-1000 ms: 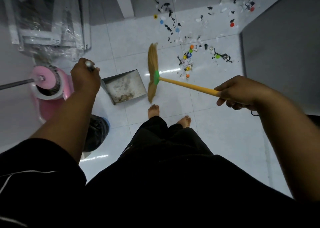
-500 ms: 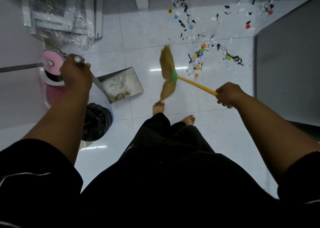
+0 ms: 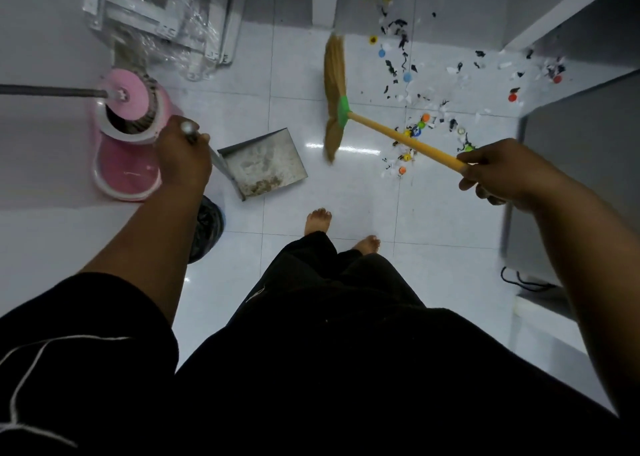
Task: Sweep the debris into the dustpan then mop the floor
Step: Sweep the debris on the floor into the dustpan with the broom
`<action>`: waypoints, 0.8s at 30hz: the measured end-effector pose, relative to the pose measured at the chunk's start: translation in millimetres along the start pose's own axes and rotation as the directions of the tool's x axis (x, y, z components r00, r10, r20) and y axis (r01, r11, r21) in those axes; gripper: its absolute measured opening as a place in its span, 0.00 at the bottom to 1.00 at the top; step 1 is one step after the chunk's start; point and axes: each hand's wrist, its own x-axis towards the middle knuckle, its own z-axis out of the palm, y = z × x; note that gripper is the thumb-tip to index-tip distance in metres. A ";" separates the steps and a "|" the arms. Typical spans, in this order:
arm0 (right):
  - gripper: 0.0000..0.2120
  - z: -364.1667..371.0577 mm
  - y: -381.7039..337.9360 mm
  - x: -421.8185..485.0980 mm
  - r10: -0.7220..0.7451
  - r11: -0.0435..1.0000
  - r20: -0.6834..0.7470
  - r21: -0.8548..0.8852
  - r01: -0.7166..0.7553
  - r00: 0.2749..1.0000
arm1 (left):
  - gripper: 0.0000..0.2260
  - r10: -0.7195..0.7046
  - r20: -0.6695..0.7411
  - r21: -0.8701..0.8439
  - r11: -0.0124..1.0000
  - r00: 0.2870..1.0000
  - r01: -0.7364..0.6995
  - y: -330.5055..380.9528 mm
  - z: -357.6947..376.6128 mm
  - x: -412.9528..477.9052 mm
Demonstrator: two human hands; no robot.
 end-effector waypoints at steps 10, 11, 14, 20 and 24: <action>0.16 83.2 -148.5 29.9 -0.186 0.980 0.199 0.103 0.168 0.962 | 0.03 -0.189 -0.041 -0.263 0.949 0.981 0.172 -75.0 23.8 -54.9; 0.14 94.7 -162.3 33.6 -0.177 0.980 0.229 0.132 0.150 0.957 | 0.03 -0.185 -0.062 -0.215 0.962 0.981 0.168 -83.7 24.7 -60.1; 0.10 133.3 -198.6 47.0 -0.137 0.983 0.321 0.159 0.089 0.937 | 0.05 -0.232 -0.067 -0.138 0.965 0.970 0.221 -106.7 24.9 -74.5; 0.09 221.0 -236.6 73.7 -0.016 0.997 0.458 0.069 -0.017 0.889 | 0.04 -0.413 -0.031 -0.223 0.890 0.910 0.397 -129.2 20.3 -97.7; 0.08 249.7 -234.8 96.0 0.061 0.996 0.432 -0.084 -0.027 0.900 | 0.03 -0.405 -0.054 -0.157 0.906 0.913 0.393 -128.5 23.3 -105.0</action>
